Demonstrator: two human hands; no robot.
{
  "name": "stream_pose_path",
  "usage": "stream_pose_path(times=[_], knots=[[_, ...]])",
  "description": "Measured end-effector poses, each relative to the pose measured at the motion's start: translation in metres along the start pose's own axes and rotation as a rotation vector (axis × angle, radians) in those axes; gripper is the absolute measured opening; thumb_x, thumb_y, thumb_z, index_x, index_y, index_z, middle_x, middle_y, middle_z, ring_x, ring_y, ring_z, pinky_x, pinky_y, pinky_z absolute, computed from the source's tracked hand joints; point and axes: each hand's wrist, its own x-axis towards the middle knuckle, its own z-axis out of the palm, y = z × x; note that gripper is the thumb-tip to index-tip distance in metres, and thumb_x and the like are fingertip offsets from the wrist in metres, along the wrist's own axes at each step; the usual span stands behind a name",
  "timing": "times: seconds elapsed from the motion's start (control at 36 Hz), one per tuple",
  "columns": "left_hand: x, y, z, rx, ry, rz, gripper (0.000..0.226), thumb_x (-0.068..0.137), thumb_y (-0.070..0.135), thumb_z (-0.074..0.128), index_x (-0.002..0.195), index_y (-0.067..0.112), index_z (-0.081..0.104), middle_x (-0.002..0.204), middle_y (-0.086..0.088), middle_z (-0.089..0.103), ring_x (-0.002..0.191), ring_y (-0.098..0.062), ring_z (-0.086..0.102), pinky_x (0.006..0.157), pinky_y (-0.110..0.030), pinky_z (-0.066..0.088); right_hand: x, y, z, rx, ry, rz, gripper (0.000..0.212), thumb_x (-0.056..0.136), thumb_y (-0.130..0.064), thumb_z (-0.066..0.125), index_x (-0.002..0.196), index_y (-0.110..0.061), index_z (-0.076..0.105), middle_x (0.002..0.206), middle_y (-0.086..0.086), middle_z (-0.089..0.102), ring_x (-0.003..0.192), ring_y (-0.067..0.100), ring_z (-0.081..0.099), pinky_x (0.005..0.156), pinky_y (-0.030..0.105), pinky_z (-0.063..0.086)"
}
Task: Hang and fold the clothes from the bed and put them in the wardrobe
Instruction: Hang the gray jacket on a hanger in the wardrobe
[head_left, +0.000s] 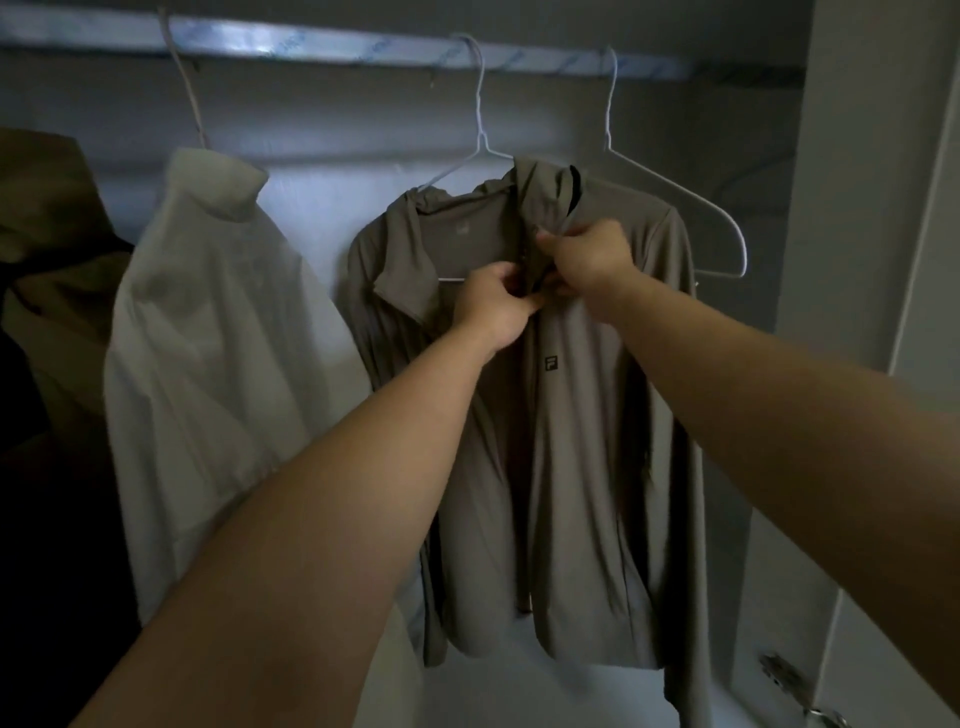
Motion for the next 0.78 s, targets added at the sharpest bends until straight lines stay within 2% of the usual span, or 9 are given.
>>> stream_pose_path(times=[0.06, 0.14, 0.17, 0.31, 0.39, 0.5, 0.64, 0.72, 0.78], knots=[[0.002, 0.003, 0.001, 0.030, 0.010, 0.020, 0.024, 0.080, 0.013, 0.080, 0.096, 0.022, 0.065, 0.096, 0.001, 0.071, 0.094, -0.019, 0.067, 0.087, -0.033, 0.055, 0.001, -0.005, -0.005, 0.083, -0.095, 0.021, 0.025, 0.096, -0.029, 0.065, 0.102, -0.005, 0.067, 0.100, 0.015, 0.074, 0.084, 0.027, 0.074, 0.078, 0.040, 0.059], [0.002, 0.003, 0.000, 0.133, 0.069, 0.121, 0.021, 0.081, 0.017, 0.078, 0.078, 0.028, 0.060, 0.080, 0.011, 0.067, 0.074, -0.006, 0.062, 0.063, -0.021, 0.046, -0.003, -0.008, -0.013, 0.171, -0.209, 0.049, 0.025, 0.101, -0.026, 0.057, 0.115, -0.006, 0.063, 0.102, 0.012, 0.074, 0.083, 0.021, 0.074, 0.082, 0.037, 0.056], [0.003, 0.002, 0.000, 0.151, 0.083, 0.148, 0.022, 0.082, 0.016, 0.077, 0.075, 0.028, 0.060, 0.076, 0.013, 0.066, 0.071, -0.004, 0.061, 0.060, -0.020, 0.043, -0.004, -0.009, -0.015, 0.185, -0.225, 0.053, 0.024, 0.102, -0.025, 0.054, 0.116, -0.007, 0.062, 0.102, 0.011, 0.074, 0.084, 0.022, 0.075, 0.082, 0.037, 0.056], [0.002, -0.005, -0.002, 0.024, 0.091, 0.138, 0.021, 0.083, 0.006, 0.074, 0.090, 0.026, 0.068, 0.084, 0.008, 0.071, 0.082, -0.013, 0.069, 0.078, -0.030, 0.055, -0.009, -0.012, -0.018, 0.304, -0.227, 0.094, 0.021, 0.106, -0.018, 0.042, 0.115, -0.006, 0.058, 0.103, 0.015, 0.072, 0.088, 0.029, 0.074, 0.081, 0.040, 0.059], [0.002, -0.006, -0.006, -0.011, 0.122, 0.151, 0.034, 0.080, 0.008, 0.078, 0.087, 0.036, 0.060, 0.082, 0.015, 0.065, 0.077, -0.007, 0.066, 0.076, -0.026, 0.054, -0.011, -0.013, -0.016, 0.347, -0.231, 0.112, 0.021, 0.106, -0.013, 0.041, 0.119, -0.006, 0.057, 0.106, 0.014, 0.071, 0.093, 0.029, 0.072, 0.078, 0.038, 0.059], [0.004, -0.001, -0.013, -0.014, 0.150, 0.190, 0.033, 0.079, 0.015, 0.082, 0.097, 0.032, 0.060, 0.087, 0.014, 0.062, 0.075, -0.005, 0.065, 0.070, -0.020, 0.053, -0.008, -0.012, -0.017, 0.403, -0.231, 0.143, 0.028, 0.101, -0.006, 0.048, 0.127, -0.002, 0.057, 0.118, 0.016, 0.068, 0.102, 0.030, 0.070, 0.081, 0.037, 0.058], [0.009, -0.003, -0.017, -0.046, 0.199, 0.186, 0.028, 0.083, 0.014, 0.079, 0.087, 0.037, 0.062, 0.082, 0.017, 0.063, 0.070, 0.009, 0.063, 0.064, -0.009, 0.048, -0.007, -0.009, -0.017, 0.458, -0.275, 0.150, 0.026, 0.098, -0.019, 0.053, 0.120, -0.013, 0.066, 0.108, 0.005, 0.076, 0.096, 0.021, 0.074, 0.085, 0.034, 0.054], [0.011, -0.008, -0.015, -0.135, 0.218, 0.113, 0.018, 0.085, 0.015, 0.078, 0.101, 0.021, 0.072, 0.083, 0.014, 0.066, 0.075, 0.004, 0.065, 0.079, -0.022, 0.055, -0.004, -0.011, -0.014, 0.491, -0.297, 0.163, 0.023, 0.099, -0.027, 0.054, 0.115, -0.017, 0.066, 0.106, 0.005, 0.076, 0.097, 0.023, 0.073, 0.081, 0.033, 0.054], [0.010, -0.009, -0.016, -0.173, 0.208, 0.053, 0.030, 0.087, 0.017, 0.076, 0.116, 0.009, 0.070, 0.096, 0.002, 0.071, 0.091, -0.011, 0.069, 0.092, -0.032, 0.056, -0.003, -0.012, -0.012, 0.497, -0.313, 0.161, 0.021, 0.099, -0.030, 0.056, 0.113, -0.018, 0.066, 0.106, 0.007, 0.076, 0.096, 0.024, 0.074, 0.078, 0.033, 0.055]])
